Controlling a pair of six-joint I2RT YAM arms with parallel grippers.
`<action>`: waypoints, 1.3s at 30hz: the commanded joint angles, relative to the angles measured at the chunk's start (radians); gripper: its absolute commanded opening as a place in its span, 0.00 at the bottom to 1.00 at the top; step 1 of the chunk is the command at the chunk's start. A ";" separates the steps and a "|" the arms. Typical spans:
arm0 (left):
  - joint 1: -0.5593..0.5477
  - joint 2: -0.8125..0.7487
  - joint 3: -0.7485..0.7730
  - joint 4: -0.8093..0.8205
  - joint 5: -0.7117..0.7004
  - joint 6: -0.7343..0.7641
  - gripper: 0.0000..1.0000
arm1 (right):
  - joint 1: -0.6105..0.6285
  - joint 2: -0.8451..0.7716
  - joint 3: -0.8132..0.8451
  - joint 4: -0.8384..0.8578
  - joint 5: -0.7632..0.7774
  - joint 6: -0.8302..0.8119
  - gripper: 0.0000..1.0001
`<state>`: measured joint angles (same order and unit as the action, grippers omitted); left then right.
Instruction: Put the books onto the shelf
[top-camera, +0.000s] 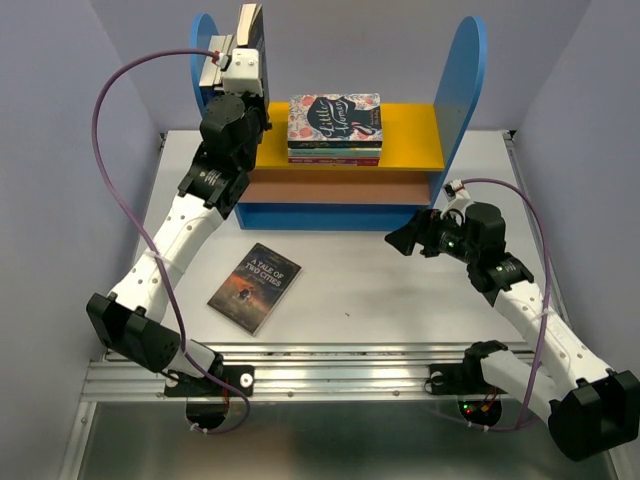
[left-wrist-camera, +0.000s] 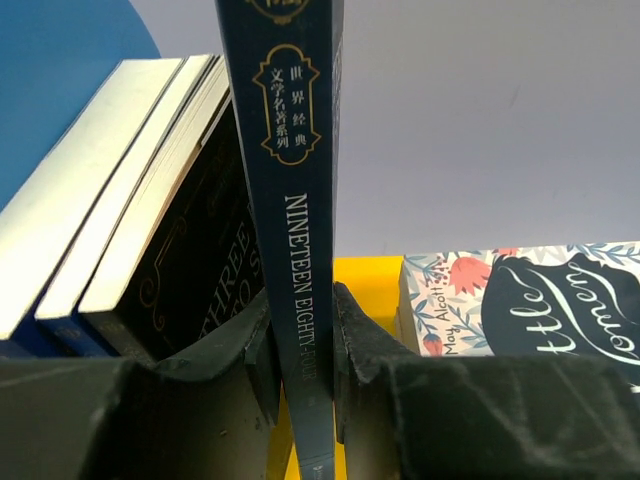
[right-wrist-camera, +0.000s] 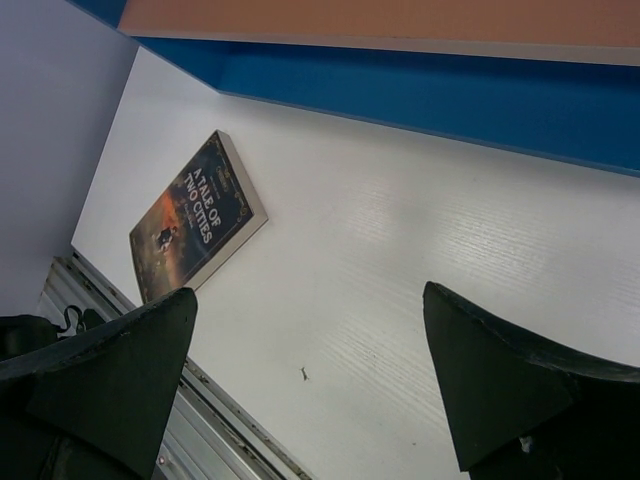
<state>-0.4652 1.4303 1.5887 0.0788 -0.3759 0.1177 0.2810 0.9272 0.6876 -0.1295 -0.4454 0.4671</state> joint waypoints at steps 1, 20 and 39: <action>-0.001 -0.062 -0.005 0.170 -0.075 -0.026 0.00 | 0.001 -0.010 0.044 0.016 -0.007 -0.018 1.00; 0.000 -0.156 -0.321 0.403 -0.046 -0.024 0.00 | 0.001 -0.025 0.021 0.014 -0.038 -0.045 1.00; -0.001 -0.113 -0.420 0.543 -0.158 0.028 0.00 | 0.001 -0.044 0.013 0.014 -0.061 -0.061 1.00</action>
<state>-0.4652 1.3266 1.1519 0.4904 -0.4465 0.1062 0.2810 0.9005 0.6876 -0.1349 -0.4942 0.4290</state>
